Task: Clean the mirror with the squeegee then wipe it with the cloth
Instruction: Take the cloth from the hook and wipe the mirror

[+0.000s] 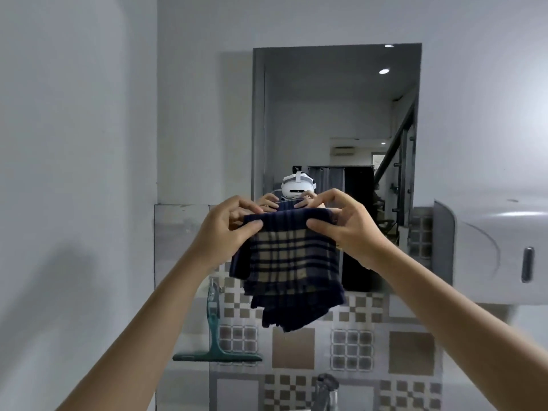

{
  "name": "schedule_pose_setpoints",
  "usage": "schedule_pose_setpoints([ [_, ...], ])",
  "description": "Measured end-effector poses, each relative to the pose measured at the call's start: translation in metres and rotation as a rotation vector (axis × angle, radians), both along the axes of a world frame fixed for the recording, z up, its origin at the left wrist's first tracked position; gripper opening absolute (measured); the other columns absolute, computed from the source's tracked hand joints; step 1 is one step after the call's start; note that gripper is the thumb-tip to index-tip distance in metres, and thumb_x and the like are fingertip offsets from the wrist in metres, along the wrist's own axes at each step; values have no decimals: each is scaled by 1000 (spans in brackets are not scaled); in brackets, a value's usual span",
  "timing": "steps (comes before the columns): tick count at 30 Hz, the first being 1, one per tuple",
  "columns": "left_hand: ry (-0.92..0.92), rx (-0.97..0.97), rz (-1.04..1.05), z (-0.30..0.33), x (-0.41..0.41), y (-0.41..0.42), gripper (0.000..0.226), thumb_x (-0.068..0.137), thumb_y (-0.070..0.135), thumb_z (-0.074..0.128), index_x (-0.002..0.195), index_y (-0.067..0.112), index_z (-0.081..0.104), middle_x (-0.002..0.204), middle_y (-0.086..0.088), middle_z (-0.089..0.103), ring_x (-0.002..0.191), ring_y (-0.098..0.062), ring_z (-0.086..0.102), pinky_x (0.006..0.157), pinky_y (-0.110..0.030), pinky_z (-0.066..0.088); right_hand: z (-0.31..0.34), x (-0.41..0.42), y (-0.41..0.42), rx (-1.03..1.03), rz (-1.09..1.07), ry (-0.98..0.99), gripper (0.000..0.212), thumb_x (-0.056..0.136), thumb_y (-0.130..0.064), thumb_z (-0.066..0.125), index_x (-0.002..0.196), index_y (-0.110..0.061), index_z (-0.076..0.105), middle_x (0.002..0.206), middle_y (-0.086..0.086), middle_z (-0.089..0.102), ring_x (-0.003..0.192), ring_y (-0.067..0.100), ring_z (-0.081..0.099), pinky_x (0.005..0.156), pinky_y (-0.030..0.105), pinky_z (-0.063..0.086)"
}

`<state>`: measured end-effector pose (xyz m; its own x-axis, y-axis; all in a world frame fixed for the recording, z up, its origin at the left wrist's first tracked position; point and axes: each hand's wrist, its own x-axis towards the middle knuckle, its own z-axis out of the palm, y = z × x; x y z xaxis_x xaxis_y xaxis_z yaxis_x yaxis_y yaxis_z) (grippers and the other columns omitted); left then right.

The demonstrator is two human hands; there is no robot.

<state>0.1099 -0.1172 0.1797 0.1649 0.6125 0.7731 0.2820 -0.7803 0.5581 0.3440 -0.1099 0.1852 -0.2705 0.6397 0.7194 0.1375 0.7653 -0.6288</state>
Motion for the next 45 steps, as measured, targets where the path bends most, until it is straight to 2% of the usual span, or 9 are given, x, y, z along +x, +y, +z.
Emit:
schedule_pose_setpoints([
  [5,-52,-33,-103,0,46,2,21,88,3,58,77,21,62,78,5,71,80,-14,67,76,-28,55,-16,40,-10,-133,164,97,23,71,-37,80,84,-17,78,116,26,58,112,30,57,94,41,52],
  [9,25,-71,-142,13,78,4,25,89,-5,52,75,12,65,74,21,68,80,7,62,72,-9,47,-25,75,-17,-356,357,87,18,73,-12,73,89,-5,77,118,19,60,99,25,65,80,31,58],
  [13,70,-183,-174,23,104,21,25,92,3,51,80,17,68,91,8,65,86,-4,61,72,-15,49,-22,98,-19,-354,378,154,43,60,-21,89,98,-9,73,130,20,48,103,28,64,77,32,57],
  [23,-52,-279,-366,59,161,62,20,94,26,52,110,21,63,117,-7,61,105,-17,60,87,-30,52,16,87,-11,-128,178,757,43,87,-13,60,126,-25,49,122,14,57,88,25,68,60,32,57],
  [28,55,-75,15,69,137,92,46,88,36,60,128,18,46,118,4,45,98,-9,53,65,-11,45,81,86,3,-43,-121,934,63,93,-9,55,140,-36,22,108,10,57,93,30,69,75,41,60],
  [32,250,234,431,73,93,132,81,71,57,62,134,13,38,134,-9,39,123,-24,41,102,-41,39,153,88,29,240,-486,791,72,88,-16,54,145,-24,10,86,-10,57,86,10,63,90,37,51],
  [36,441,300,728,87,61,156,113,61,71,63,146,17,14,155,-11,8,140,-33,15,111,-57,22,222,99,78,442,-866,591,33,92,-33,47,124,-27,43,82,-22,59,81,0,58,108,47,30],
  [40,759,164,858,92,35,172,143,55,75,66,139,17,-33,147,-4,-40,141,-27,-21,111,-59,-3,271,119,129,405,-1093,278,36,98,-39,31,131,-38,47,146,-8,43,143,24,23,109,70,-1],
  [45,983,68,904,88,19,195,157,46,76,69,112,16,-60,119,-2,-67,127,-26,-43,99,-57,-18,278,123,181,268,-1212,129,48,97,-50,28,144,-54,20,162,-13,0,146,24,-21,106,70,-13],
])
